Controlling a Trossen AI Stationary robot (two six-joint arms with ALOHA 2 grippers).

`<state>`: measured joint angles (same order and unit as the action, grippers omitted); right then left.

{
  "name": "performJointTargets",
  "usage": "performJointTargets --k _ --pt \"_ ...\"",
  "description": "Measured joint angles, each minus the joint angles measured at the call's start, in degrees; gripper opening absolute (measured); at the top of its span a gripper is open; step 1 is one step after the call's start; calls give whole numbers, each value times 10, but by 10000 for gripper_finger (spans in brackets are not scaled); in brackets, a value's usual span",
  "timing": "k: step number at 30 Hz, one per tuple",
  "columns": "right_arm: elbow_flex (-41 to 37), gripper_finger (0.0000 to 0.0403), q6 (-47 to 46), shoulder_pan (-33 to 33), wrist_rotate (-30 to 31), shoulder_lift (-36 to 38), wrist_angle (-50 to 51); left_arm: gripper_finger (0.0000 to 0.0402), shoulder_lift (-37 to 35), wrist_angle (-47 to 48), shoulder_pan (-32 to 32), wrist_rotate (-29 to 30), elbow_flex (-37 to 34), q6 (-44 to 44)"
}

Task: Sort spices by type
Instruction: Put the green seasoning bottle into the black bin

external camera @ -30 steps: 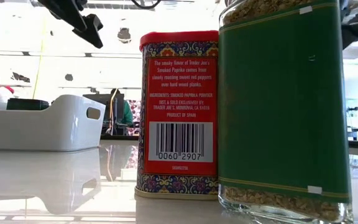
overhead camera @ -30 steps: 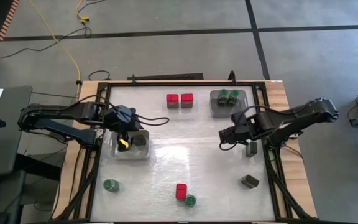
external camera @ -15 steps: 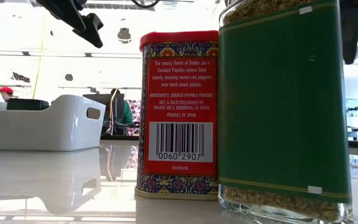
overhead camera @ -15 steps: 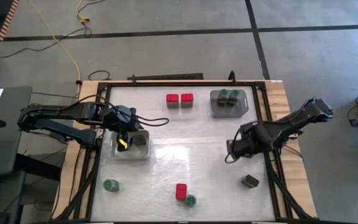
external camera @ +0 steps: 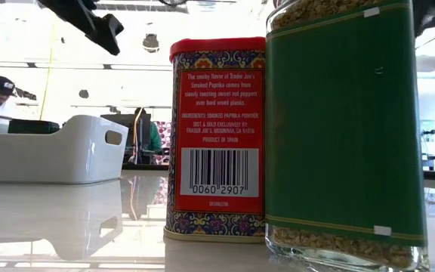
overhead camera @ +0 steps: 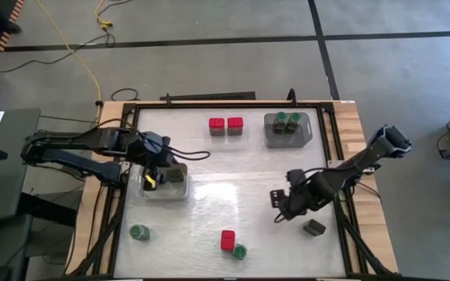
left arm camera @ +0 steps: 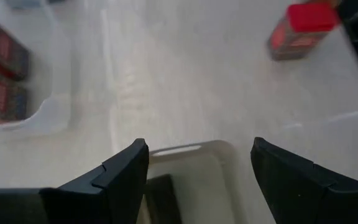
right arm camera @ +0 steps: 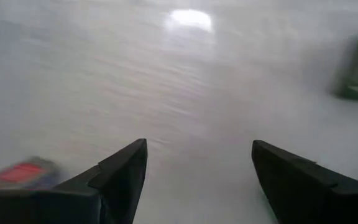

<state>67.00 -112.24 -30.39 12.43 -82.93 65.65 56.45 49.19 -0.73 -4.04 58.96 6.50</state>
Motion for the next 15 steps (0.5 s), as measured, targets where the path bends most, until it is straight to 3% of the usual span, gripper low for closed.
performJointTargets --k 7,15 --pt "6 284 97 8 111 -37 -148 269 -65 12 0 -17 0 -1" --pt "82 273 268 46 119 -86 -175 269 -95 17 0 -17 0 -46"
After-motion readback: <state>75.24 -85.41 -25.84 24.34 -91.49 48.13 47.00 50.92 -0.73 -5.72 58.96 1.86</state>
